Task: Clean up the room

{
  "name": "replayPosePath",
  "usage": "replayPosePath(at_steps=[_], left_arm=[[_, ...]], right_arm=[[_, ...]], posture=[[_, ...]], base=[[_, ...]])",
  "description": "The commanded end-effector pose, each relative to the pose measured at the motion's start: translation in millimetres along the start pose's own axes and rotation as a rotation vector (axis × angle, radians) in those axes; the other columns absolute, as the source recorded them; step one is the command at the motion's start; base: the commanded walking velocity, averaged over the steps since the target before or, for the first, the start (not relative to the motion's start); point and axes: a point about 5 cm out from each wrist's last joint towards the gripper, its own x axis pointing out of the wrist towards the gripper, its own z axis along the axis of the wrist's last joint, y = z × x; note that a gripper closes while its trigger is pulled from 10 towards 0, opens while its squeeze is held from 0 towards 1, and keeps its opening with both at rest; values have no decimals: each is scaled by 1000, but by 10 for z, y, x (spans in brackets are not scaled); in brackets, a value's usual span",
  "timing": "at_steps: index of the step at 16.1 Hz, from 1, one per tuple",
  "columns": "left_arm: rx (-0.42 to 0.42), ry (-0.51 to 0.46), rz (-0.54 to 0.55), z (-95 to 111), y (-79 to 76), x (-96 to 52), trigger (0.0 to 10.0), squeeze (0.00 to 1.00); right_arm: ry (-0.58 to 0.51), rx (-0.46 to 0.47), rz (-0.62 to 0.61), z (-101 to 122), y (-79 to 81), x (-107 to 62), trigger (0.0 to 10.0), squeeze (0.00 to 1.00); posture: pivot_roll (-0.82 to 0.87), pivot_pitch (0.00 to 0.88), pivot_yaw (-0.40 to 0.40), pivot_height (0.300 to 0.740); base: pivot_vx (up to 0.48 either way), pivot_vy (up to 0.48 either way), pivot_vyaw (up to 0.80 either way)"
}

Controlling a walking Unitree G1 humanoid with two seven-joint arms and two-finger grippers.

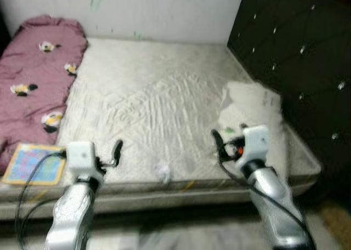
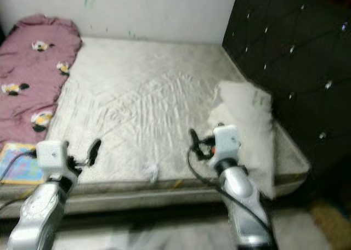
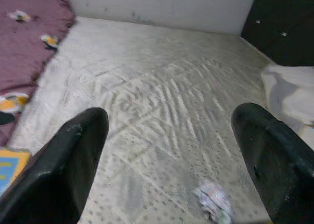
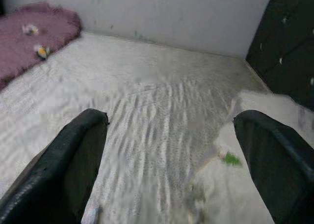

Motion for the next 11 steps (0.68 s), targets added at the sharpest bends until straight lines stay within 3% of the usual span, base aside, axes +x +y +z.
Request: replayPosePath(at_steps=[1, 4, 11], left_arm=[[-1, -19, -27, 32, -38, -2, 10000, 0], [-11, -21, -34, 30, -35, -13, 10000, 0], [-12, -23, -45, 32, -39, -8, 10000, 0]], right_arm=[[-14, -5, -5, 44, -22, 18, 10000, 0], [-11, -5, -7, 41, -21, 6, 10000, 0], [-11, -5, -9, 43, -25, 10, 10000, 0]], posture=[[-10, 0, -87, 740], [-13, 0, -88, 740], [-14, 0, -89, 740]], base=[[0, 0, 0], [94, 0, 0], [375, 0, 0]])
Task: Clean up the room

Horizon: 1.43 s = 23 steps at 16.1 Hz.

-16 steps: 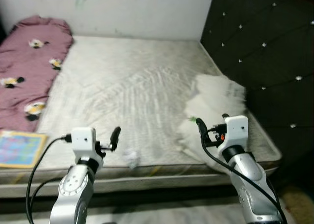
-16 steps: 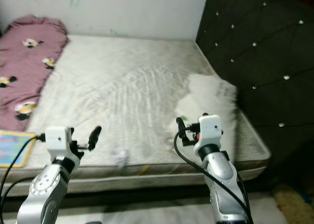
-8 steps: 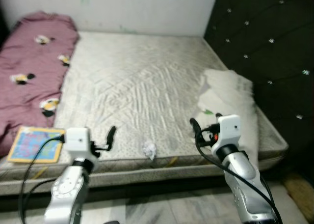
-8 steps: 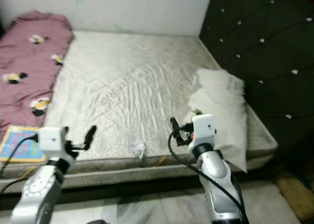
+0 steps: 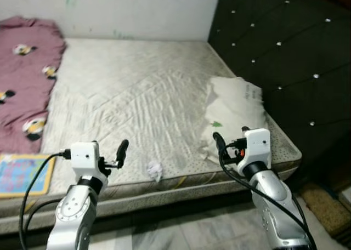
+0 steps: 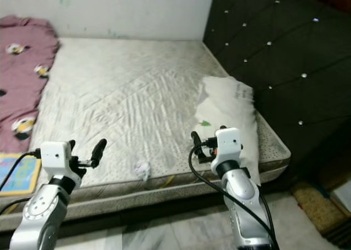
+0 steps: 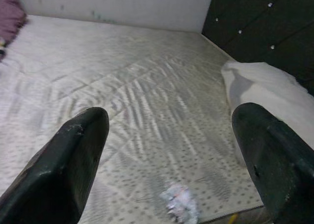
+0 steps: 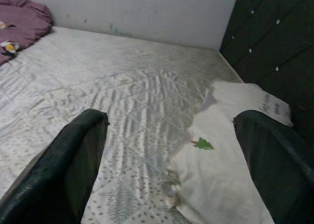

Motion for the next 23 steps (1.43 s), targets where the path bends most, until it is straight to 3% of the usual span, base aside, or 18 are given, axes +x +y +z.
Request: replayPosePath(at_steps=[1, 6, 9, 10, 11, 12, 13, 14, 15, 16, 18, 19, 23], left_arm=[[5, -11, -12, 33, -12, 9, 10000, 0], [13, 2, 3, 19, 8, 24, 10000, 0], [54, 101, 90, -28, 119, 78, 10000, 0], [39, 92, 87, -14, 134, 76, 10000, 0], [-51, 47, 42, 51, 187, 36, 10000, 0], [-52, 48, 60, 18, 203, -6, 10000, 0], [-30, 65, 73, -25, 200, -31, 10000, 0], [105, 117, 175, -118, 265, -41, 10000, 0], [131, 120, 202, -117, 313, -30, 10000, 0], [75, 103, 124, -92, 320, 4, 10000, 0], [98, 65, 92, -43, 337, 49, 10000, 0], [250, -39, 40, 28, 292, 105, 10000, 0], [237, -54, 99, 25, 219, 64, 10000, 0]], right_arm=[[-15, -3, -10, 47, -22, 8, 10000, 0], [-17, -2, -12, 49, -20, 14, 10000, 0], [-17, -20, 0, 59, -2, 47, 10000, 0], [-13, -25, 1, 57, 2, 51, 10000, 0], [-1, -18, 10, 51, 27, 64, 10000, 0], [0, -13, 13, 46, 34, 60, 10000, 0], [5, -10, 14, 30, 39, 58, 10000, 0], [10, 3, 12, 21, 43, 62, 10000, 0], [11, 9, 11, 21, 41, 63, 10000, 0], [12, 7, 13, 13, 37, 59, 10000, 0], [15, 10, 2, -16, 30, 41, 10000, 0], [-3, 29, -8, 0, 38, 38, 10000, 0], [-1, 45, -16, -4, 51, 7, 10000, 0]], posture=[[-15, 0, -88, 740], [-9, 0, -90, 740], [16, 0, -106, 740], [16, 0, -106, 740], [19, 0, -110, 740], [26, 0, -111, 740], [27, 0, -112, 740], [25, 0, -112, 740], [24, 0, -113, 740], [20, 0, -110, 740], [19, 0, -110, 740], [9, 0, -114, 740], [-4, 0, -94, 740]], base=[[379, 0, 0], [293, 0, 0], [0, 0, 0], [0, 0, 0], [0, 0, 0], [0, 0, 0], [0, 0, 0], [0, 0, 0], [0, 0, 0], [0, 0, 0], [0, 0, 0], [0, 0, 0], [0, 0, 0]])
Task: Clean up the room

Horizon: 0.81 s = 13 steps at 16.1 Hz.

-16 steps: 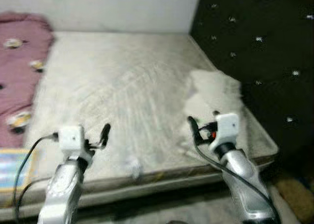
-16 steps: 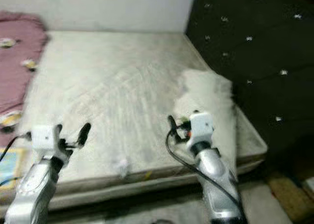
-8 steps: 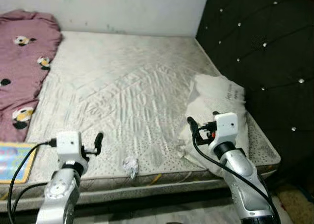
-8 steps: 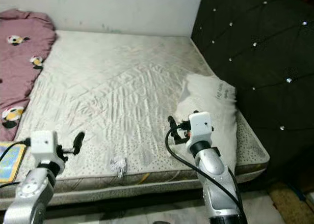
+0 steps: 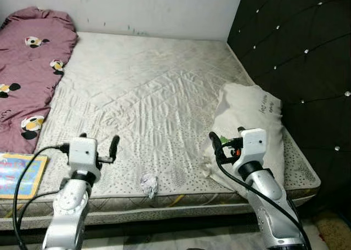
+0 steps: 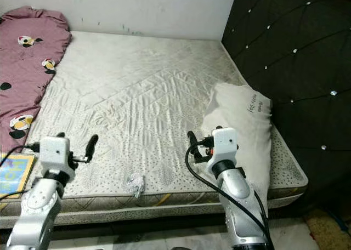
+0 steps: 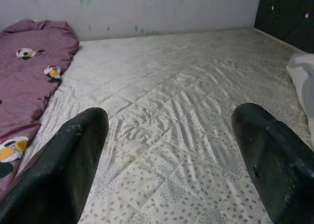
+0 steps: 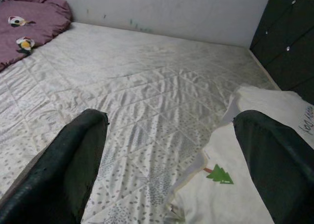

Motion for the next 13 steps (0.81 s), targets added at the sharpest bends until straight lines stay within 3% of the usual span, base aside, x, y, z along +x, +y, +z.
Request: replayPosePath(at_steps=[1, 5, 8, 11, 13], left_arm=[[-16, -10, 13, 53, -18, -40, 10000, 0], [-15, 21, 29, -43, -76, -230, 10000, 0], [-27, 28, 30, -25, -79, -233, 10000, 0], [-25, 28, 28, -10, -90, -241, 10000, 0], [-58, 3, 30, 57, -102, -230, 10000, 0]], right_arm=[[0, 6, -30, 15, -52, -27, 10000, 0], [18, 7, -25, -9, -71, -68, 10000, 0], [7, -22, 10, 13, -14, -33, 10000, 0], [1, -42, -1, 39, -15, -28, 10000, 0], [0, -25, -57, 66, -93, -41, 10000, 0]], posture=[[-14, 0, -91, 740], [4, 0, -100, 740], [13, 0, -106, 740], [11, 0, -102, 740], [3, 0, -98, 740]], base=[[0, 0, 0], [0, 0, 0], [0, 0, 0], [0, 0, 800], [0, 0, 247]])
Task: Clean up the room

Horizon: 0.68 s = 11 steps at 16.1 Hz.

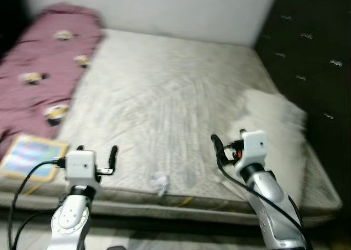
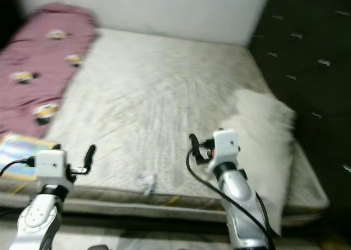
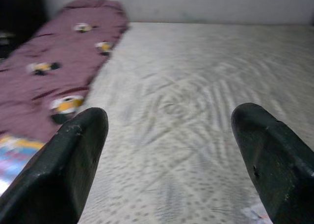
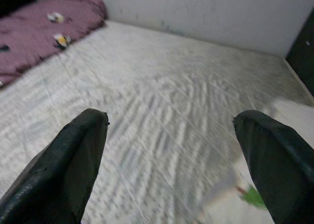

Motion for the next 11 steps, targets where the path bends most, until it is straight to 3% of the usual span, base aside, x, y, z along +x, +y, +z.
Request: replayPosePath(at_steps=[1, 6, 8, 10, 11], left_arm=[[-22, -18, -10, 69, -40, 13, 10000, 0], [-25, 38, -27, 3, -45, 37, 10000, 0], [-71, 57, -42, -18, -44, 57, 10000, 0], [-196, 78, -86, -18, -61, 78, 10000, 0], [-202, 80, -62, -11, -21, 99, 10000, 0]], right_arm=[[8, -8, -51, 21, -103, -32, 10000, 0], [31, 8, -74, -14, -141, -59, 10000, 0], [33, 17, -71, -16, -132, -53, 10000, 0], [35, 24, -65, -9, -128, -48, 10000, 0], [34, 25, -63, -7, -128, -48, 10000, 0]], posture=[[1, 0, -99, 740], [-4, 0, -103, 740], [0, 0, -107, 740], [-2, 0, -108, 727], [-2, 0, -108, 718]], base=[[0, 0, 0], [0, 0, 0], [0, 0, 0], [0, 0, 0], [0, 0, 0]])
